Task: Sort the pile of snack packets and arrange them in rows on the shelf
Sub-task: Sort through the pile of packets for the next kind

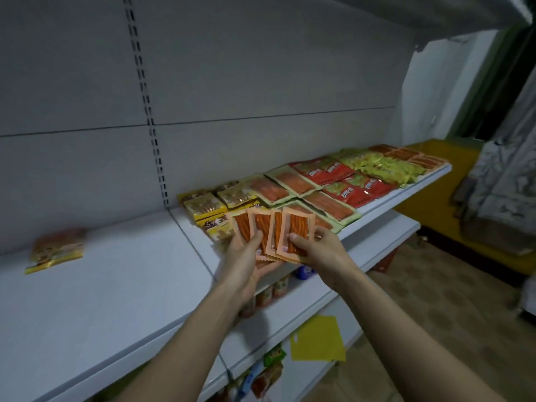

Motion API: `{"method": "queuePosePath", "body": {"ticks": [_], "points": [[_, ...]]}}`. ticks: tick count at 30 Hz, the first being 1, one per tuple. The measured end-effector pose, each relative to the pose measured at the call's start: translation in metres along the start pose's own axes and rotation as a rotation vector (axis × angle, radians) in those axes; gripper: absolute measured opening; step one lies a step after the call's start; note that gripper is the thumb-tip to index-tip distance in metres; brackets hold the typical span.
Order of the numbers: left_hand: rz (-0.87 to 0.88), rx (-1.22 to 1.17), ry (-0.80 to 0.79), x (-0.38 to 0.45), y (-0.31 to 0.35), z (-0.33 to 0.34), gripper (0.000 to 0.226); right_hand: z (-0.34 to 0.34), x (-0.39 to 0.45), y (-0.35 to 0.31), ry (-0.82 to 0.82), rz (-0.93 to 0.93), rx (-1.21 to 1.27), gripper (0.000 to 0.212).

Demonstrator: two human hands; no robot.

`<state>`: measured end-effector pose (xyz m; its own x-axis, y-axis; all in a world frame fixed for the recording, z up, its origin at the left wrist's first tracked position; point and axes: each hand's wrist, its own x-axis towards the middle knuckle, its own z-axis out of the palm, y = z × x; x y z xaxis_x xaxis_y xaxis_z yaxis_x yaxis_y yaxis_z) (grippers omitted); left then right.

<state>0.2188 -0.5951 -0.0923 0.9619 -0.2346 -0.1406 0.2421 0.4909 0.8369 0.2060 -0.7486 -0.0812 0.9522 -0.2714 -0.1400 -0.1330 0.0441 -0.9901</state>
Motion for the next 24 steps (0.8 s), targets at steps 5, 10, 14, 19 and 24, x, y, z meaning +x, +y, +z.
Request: {"method": "queuePosePath", "body": {"ticks": [5,10,14,19,24], "points": [[0.023,0.121,-0.081,0.07,-0.017,0.075,0.044,-0.069,0.061,-0.028,0.002,-0.025,-0.018,0.013],[0.031,0.145,-0.053,0.134,-0.054,0.157,0.048,-0.154,0.122,-0.043,-0.032,-0.046,-0.005,0.006],[0.059,0.111,-0.005,0.176,-0.092,0.229,0.046,-0.238,0.165,-0.054,-0.122,-0.032,-0.109,0.009],[0.045,0.052,0.025,0.22,-0.143,0.318,0.049,-0.347,0.215,-0.079,-0.196,-0.019,-0.168,0.007],[0.085,0.057,0.04,0.262,-0.173,0.395,0.049,-0.425,0.263,-0.092,-0.213,-0.035,-0.134,0.009]]}}
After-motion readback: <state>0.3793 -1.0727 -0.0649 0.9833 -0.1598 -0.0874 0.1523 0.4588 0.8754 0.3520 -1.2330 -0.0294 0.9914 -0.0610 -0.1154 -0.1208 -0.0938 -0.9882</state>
